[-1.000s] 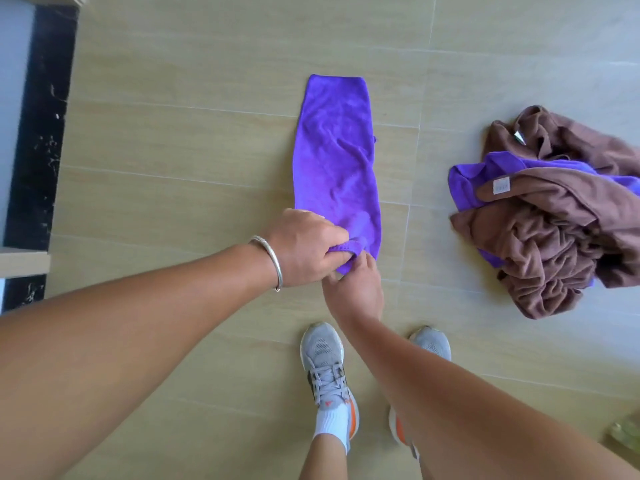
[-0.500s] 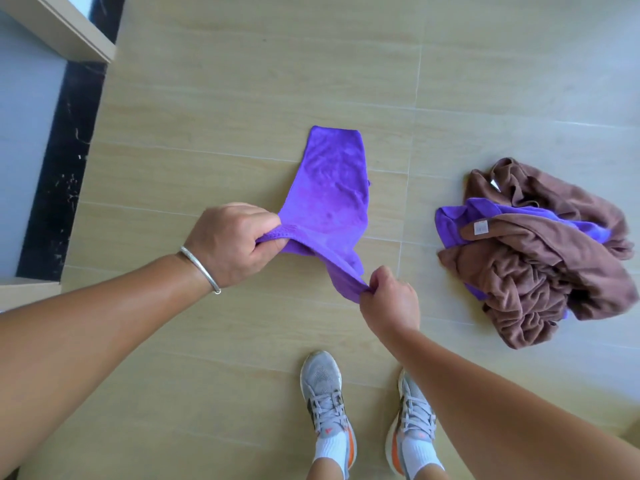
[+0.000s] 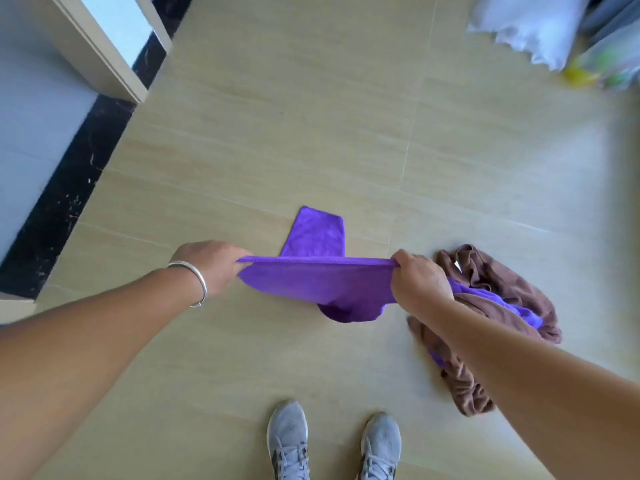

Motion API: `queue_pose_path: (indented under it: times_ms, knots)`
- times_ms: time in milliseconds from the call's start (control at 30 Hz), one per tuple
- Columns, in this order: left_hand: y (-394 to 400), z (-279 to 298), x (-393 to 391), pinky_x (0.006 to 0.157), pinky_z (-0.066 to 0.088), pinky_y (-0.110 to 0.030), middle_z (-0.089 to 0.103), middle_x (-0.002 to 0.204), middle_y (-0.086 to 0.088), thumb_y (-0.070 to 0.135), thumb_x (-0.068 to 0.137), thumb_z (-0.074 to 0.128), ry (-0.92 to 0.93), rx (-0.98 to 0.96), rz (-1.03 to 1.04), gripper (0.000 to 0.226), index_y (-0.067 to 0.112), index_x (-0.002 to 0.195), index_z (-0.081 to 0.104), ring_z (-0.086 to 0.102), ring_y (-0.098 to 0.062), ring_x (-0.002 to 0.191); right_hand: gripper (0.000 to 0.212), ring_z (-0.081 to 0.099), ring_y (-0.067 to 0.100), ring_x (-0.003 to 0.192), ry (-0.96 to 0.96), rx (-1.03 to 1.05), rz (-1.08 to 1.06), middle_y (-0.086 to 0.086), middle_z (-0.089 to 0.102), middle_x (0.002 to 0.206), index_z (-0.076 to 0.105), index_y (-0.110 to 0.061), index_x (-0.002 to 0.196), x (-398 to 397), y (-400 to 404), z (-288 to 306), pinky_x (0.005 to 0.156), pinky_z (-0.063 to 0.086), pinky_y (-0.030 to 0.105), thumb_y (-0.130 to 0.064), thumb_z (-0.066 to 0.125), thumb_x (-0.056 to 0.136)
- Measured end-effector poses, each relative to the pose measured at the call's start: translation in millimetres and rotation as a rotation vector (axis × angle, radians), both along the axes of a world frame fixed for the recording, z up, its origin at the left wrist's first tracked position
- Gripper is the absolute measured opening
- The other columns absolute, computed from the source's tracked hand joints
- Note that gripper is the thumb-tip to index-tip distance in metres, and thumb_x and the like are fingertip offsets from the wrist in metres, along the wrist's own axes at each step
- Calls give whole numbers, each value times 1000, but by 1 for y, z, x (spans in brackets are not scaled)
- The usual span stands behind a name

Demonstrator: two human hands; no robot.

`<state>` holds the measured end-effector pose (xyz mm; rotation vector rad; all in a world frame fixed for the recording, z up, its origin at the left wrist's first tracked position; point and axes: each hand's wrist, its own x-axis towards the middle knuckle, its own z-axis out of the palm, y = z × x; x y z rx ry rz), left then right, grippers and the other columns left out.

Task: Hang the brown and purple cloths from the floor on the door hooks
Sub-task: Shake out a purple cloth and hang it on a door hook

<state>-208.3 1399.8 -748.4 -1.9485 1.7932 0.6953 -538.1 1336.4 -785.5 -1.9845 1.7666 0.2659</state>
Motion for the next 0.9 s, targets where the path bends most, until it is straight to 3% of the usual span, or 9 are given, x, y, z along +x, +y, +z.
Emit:
queue_pose_path:
  times_ms: [133,233,300,433,600,700,833,900]
  knots:
    - [-79,81,21,63,34,-28,59,85,4,44,101,30,-6,-198,65,34,33,104,63,51,-23,77,31,54,35,93,-98,-230,-109,13,63,94,54,-18,107,24,-89,83,73,34,34,-12,32,87]
    - [-125,152,40,67,41,-31,62,86,1,46,101,30,-9,-353,91,35,31,91,61,53,-25,78,21,53,35,84,-174,-397,-147,-2,51,72,50,-24,98,40,-138,157,68,40,37,-16,32,90]
    - [-145,193,51,66,42,-31,64,87,1,47,100,31,-20,-477,106,35,34,97,63,55,-26,79,18,49,33,74,-177,-508,-108,-12,42,58,49,-28,92,46,-160,201,62,35,35,-18,33,92]
    - [-156,240,61,63,45,-35,63,86,-1,40,98,40,-7,-747,91,25,28,94,61,58,-30,80,22,44,29,66,-161,-674,-6,-3,44,61,57,-22,97,48,-182,255,59,29,32,-26,35,96]
    - [-109,214,57,77,48,-38,67,116,-1,18,95,55,106,-841,70,32,23,126,62,61,-29,102,17,43,28,65,-259,-642,94,1,48,68,58,-17,91,31,-149,224,56,27,31,-22,42,95]
    - [-54,170,43,78,55,-40,70,113,-7,1,82,61,150,-867,-74,37,12,116,70,67,-30,100,19,52,33,66,-288,-571,279,6,56,68,56,-9,80,9,-100,175,58,36,32,-19,44,91]
    - [19,96,22,79,56,-41,73,105,-5,15,74,43,160,-834,-259,43,11,100,76,71,-25,96,13,62,33,74,-207,-415,514,6,64,73,56,-8,75,-26,-33,110,70,52,37,-12,62,87]
    - [57,55,8,80,56,-42,74,103,-4,13,72,50,165,-754,-240,37,12,98,77,71,-25,95,13,64,31,76,-191,-336,567,5,65,75,57,-8,75,-40,-2,76,73,53,39,-8,65,85]
